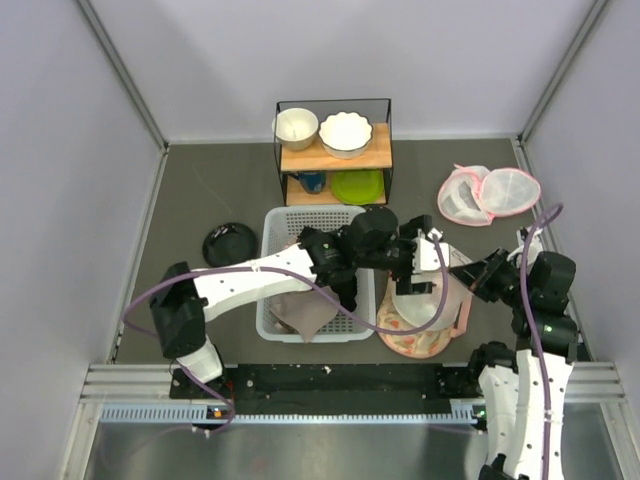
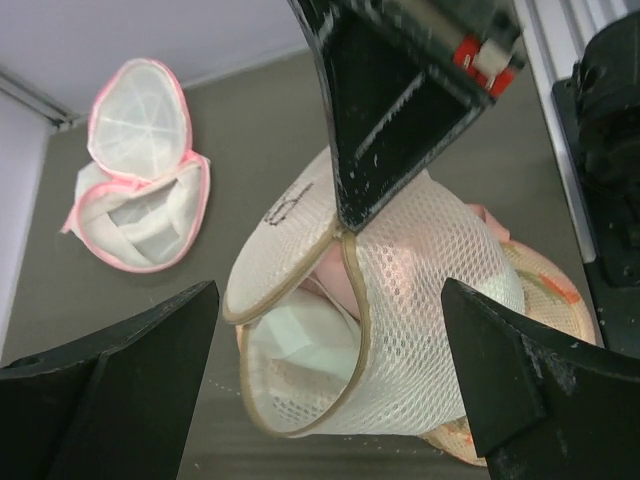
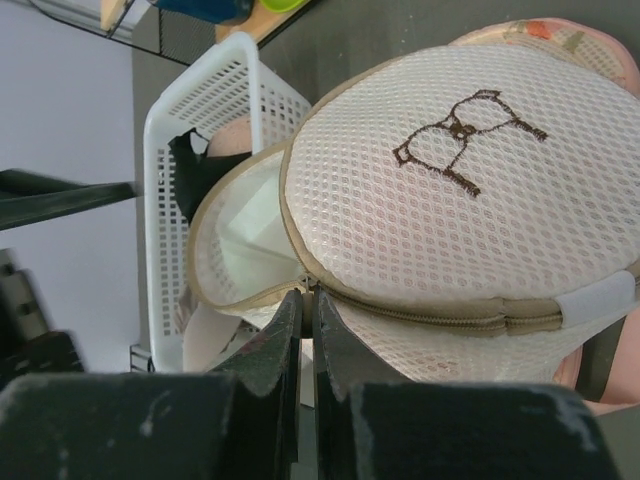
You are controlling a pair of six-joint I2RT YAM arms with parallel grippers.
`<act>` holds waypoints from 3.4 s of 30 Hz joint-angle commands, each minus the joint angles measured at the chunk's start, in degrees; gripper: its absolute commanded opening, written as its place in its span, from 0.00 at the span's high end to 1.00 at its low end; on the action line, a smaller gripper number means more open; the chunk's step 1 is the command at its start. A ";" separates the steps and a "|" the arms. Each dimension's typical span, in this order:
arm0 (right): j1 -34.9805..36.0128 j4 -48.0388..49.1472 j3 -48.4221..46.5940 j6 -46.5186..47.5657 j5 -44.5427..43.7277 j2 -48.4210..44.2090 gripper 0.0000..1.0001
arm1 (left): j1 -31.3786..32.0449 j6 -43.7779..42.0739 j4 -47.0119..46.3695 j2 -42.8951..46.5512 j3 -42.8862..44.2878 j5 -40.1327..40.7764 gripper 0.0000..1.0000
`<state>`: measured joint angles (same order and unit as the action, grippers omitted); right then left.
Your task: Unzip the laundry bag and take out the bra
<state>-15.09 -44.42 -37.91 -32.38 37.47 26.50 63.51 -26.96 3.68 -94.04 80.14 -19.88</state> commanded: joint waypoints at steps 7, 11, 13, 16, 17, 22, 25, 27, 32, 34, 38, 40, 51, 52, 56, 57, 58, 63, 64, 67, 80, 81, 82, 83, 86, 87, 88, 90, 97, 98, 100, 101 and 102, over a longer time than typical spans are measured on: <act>2.43 -0.75 -11.13 2.49 2.78 0.57 1.00 | -0.31 -7.58 0.72 -0.36 1.25 3.52 0.01; 2.96 -0.84 -11.49 3.20 2.60 1.18 1.00 | -0.22 -8.46 -1.04 0.35 0.46 4.50 0.01; 3.23 -0.75 -11.13 3.47 2.78 1.10 1.00 | -0.31 -8.02 -1.57 0.52 0.63 3.89 0.02; 3.31 -0.75 -10.43 3.55 2.78 0.92 1.00 | -0.22 -7.23 -3.24 0.26 1.07 3.27 0.10; 3.31 -0.84 -10.34 3.47 2.78 0.92 1.00 | -0.31 -7.05 -3.16 0.09 1.25 3.18 0.12; 3.40 -0.84 -10.34 3.55 2.60 0.92 1.00 | -0.31 -6.88 -2.54 -1.32 2.74 1.60 0.37; 3.49 -0.75 -10.43 3.73 2.34 1.18 1.00 | -0.31 -7.05 -1.66 -1.94 3.09 0.98 0.54; 3.49 -0.84 -10.43 3.82 2.16 1.18 1.00 | -0.22 -7.23 -1.22 -2.02 3.01 0.55 0.65; 3.40 -1.01 -9.99 4.34 -0.01 1.71 1.00 | -0.40 -8.81 0.10 -1.85 2.66 2.91 1.00; 3.40 -1.10 -9.12 4.00 -1.87 1.89 1.00 | -1.45 -9.51 -0.51 -0.97 1.08 4.14 1.00; 3.40 -0.75 -7.36 3.11 -3.72 2.41 1.00 | -4.00 -9.86 -1.92 2.27 -3.22 2.74 1.00; 3.40 -0.58 -7.26 2.94 -4.16 2.59 1.00 | -4.88 -10.65 -2.10 4.56 -6.12 2.48 1.00; 3.40 -0.23 -9.02 2.85 -7.77 3.73 1.00 | -6.55 -9.08 -2.28 7.73 -10.36 1.43 1.00; 3.40 -0.05 -9.02 2.85 -7.51 3.65 1.00 | -6.47 -8.64 -2.28 7.47 -10.09 0.29 1.00; 3.40 0.22 -10.16 3.20 -4.26 4.52 0.55 | -6.38 -5.48 -1.84 6.24 -7.64 -2.44 1.00; 3.40 0.22 -10.51 3.03 -4.43 4.26 0.43 | -6.20 -3.90 -1.49 5.45 -6.15 -2.97 1.00; 3.40 0.22 -11.30 2.94 -4.86 4.09 0.34 | -6.03 -3.11 -1.05 5.10 -5.35 -3.15 1.00; 3.40 -0.14 -12.98 2.85 -7.59 3.73 0.20 | -1.74 0.85 0.71 3.51 -2.80 -1.22 1.00; 3.40 -0.22 -13.15 2.94 -7.94 3.82 0.20 | -0.85 1.12 1.23 3.43 -2.53 -0.61 1.00; 3.40 -0.66 -13.77 3.11 -9.51 3.82 0.19 | 2.23 2.61 3.34 2.72 -1.22 2.99 1.00; 3.40 -2.86 -15.00 4.52 -13.57 4.00 0.19 | 0.67 13.92 22.05 -0.17 13.78 12.92 0.01; 3.40 -2.95 -14.91 4.52 -13.57 3.91 0.19 | -0.13 15.52 23.81 -0.61 15.38 13.11 0.01; 3.40 -2.95 -14.82 4.43 -13.48 3.91 0.19 | -0.83 17.01 25.65 -0.97 16.70 12.85 0.01; 3.40 -2.95 -14.82 4.52 -13.39 4.00 0.19 | -1.80 19.55 27.33 -1.23 18.11 12.93 0.01; 3.31 -2.77 -14.65 4.52 -12.95 4.26 0.19 | -3.12 24.82 26.99 -0.88 17.33 13.46 0.01; 3.40 -2.86 -14.65 4.78 -12.69 4.35 0.19 | -3.47 26.16 27.60 -1.06 17.42 13.29 0.01; 3.40 -2.77 -14.65 4.78 -12.43 4.52 0.19 | -3.91 26.69 29.00 -1.58 18.29 13.11 0.01; 3.40 -2.95 -14.65 4.96 -12.08 4.61 0.19 | -5.14 33.09 35.41 -3.95 21.98 13.28 0.01; 3.40 -2.95 -13.42 5.40 -10.14 4.61 0.19 | -6.99 48.93 34.64 -3.79 18.04 2.30 0.09; 3.40 -2.77 -13.33 5.40 -9.97 4.52 0.19 | -6.99 50.24 32.98 -3.43 16.56 2.39 0.11; 3.40 -2.77 -13.24 5.66 -9.09 4.61 0.20 | -6.99 51.56 30.51 -3.78 15.32 1.17 0.11; 3.49 -2.77 -13.42 6.62 -8.82 4.61 0.21 | -6.99 51.83 30.16 -4.22 15.14 0.20 0.13; 3.49 -2.95 -13.59 7.50 -7.78 4.52 0.23 | -6.99 52.18 29.98 -4.66 14.70 -0.42 0.14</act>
<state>-12.01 -47.68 -50.70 -27.77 26.87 30.83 56.45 19.49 37.71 -98.78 96.25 -15.73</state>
